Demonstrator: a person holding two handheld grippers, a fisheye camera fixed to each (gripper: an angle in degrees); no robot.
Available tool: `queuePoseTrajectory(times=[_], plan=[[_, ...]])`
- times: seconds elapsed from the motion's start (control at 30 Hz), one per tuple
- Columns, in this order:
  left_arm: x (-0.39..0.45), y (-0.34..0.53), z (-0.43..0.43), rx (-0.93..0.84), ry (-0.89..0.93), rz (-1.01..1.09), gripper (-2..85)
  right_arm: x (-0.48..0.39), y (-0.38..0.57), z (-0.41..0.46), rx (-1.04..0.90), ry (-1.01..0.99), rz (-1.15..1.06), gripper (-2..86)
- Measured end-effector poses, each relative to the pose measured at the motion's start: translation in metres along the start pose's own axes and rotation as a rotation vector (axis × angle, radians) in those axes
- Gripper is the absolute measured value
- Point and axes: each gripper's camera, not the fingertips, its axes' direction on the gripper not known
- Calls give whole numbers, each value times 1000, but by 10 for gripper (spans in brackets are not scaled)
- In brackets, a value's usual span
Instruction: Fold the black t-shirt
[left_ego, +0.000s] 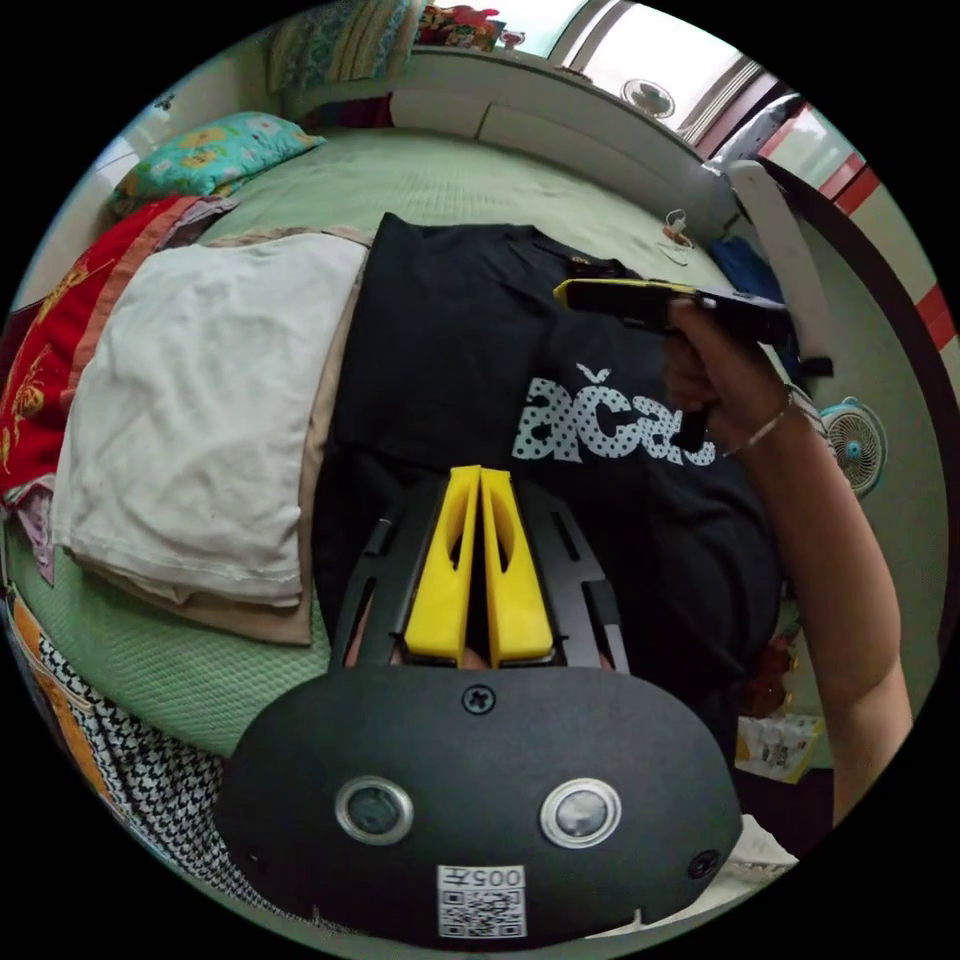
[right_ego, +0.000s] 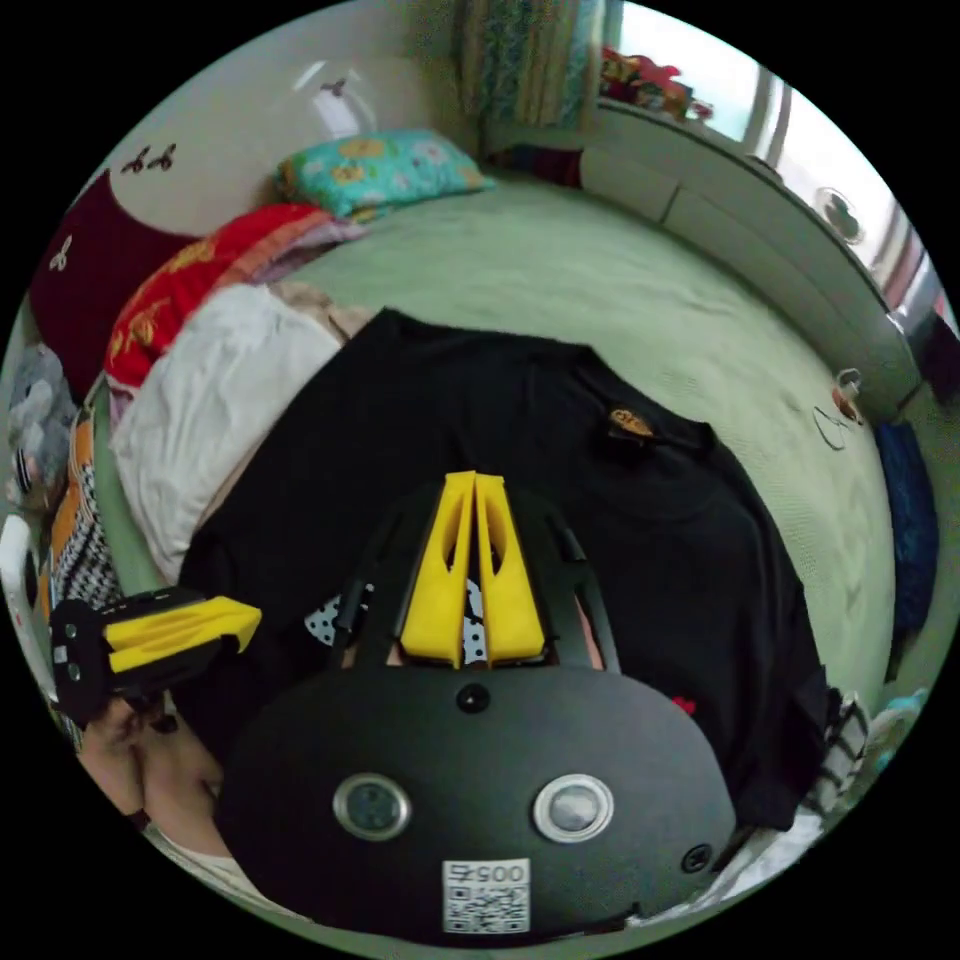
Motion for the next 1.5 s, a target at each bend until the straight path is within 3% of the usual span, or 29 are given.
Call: queuePoseTrajectory(times=[0.2, 0.4, 0.57, 0.73, 0.93, 1.1, 1.3, 1.5], plan=[[77, 20, -2, 124, 87, 135, -6, 55, 72, -106, 43, 89, 117, -12], [181, 30, 47, 74, 163, 307, -3, 146, 133, -202, 26, 305, 242, -10], [268, 33, 87, 50, 196, 438, 35, 198, 158, -229, -70, 337, 313, 10], [322, 32, 112, 44, 360, 480, 87, 221, 151, -210, -146, 300, 265, 50], [367, 28, 136, 80, 296, 551, 85, 208, 110, -143, -337, 221, -129, 73], [373, 21, 161, 36, 290, 517, 84, 194, 99, -93, -465, 353, -416, 79], [387, 18, 180, 27, 303, 495, 81, 204, 106, -52, -560, 457, -477, 73], [411, 23, 193, 28, 284, 549, 79, 229, 109, -58, -450, 551, -385, -3]])
